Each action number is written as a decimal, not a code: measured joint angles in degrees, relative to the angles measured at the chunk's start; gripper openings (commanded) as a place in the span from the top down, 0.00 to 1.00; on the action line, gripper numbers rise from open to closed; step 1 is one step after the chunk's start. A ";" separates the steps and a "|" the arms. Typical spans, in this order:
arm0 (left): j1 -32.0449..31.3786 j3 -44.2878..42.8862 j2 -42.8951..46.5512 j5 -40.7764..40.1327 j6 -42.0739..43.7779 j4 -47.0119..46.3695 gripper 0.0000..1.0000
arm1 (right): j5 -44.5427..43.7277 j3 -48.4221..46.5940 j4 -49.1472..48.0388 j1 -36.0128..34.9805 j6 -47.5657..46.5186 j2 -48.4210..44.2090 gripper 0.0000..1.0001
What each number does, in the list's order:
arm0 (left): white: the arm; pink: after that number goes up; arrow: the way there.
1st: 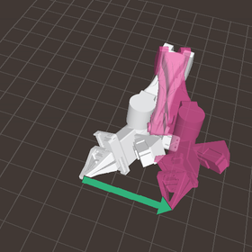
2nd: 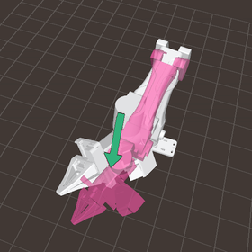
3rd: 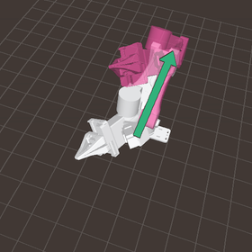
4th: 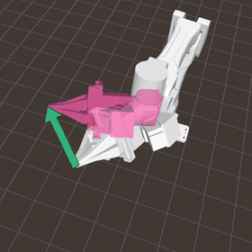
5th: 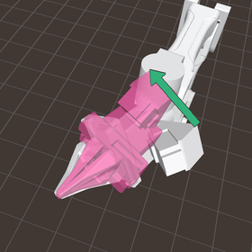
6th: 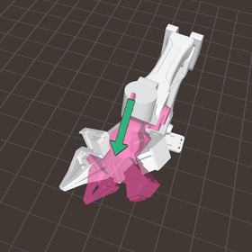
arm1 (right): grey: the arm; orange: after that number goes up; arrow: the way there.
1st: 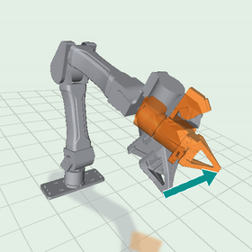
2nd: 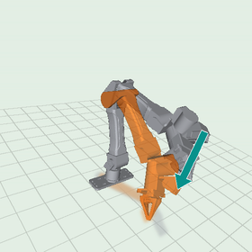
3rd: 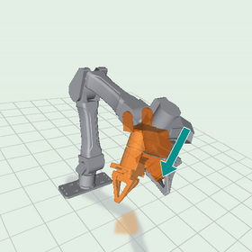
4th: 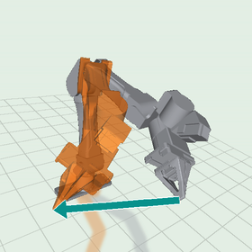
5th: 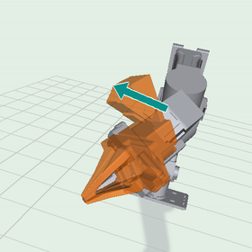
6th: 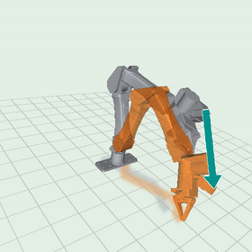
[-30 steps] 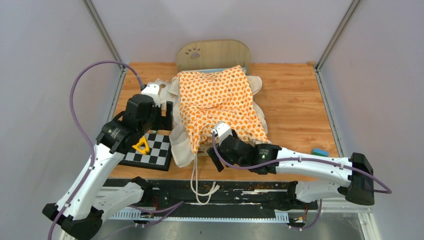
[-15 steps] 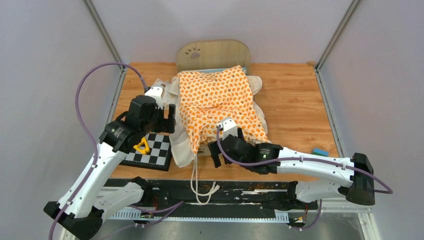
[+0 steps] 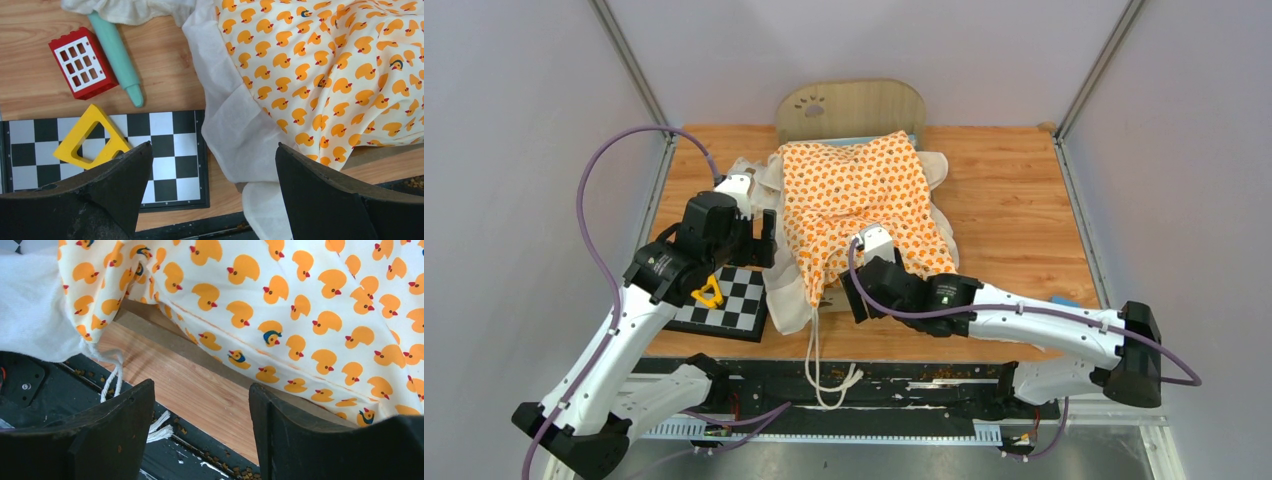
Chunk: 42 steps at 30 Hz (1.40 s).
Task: Set up the pet bed
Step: Adjust the mattress on the bed frame.
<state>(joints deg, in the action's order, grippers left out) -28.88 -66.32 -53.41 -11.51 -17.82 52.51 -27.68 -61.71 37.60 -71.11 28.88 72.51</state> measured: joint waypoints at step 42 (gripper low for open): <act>5.97 -22.32 -28.28 -0.02 -1.90 -9.25 0.00 | 33.92 -29.33 2.84 48.54 -18.80 19.82 0.00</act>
<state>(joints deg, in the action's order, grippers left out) -22.92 -88.64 -81.69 -11.53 -19.73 43.27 6.24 -91.05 40.45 -22.57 10.09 92.33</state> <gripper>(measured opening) 1.000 0.998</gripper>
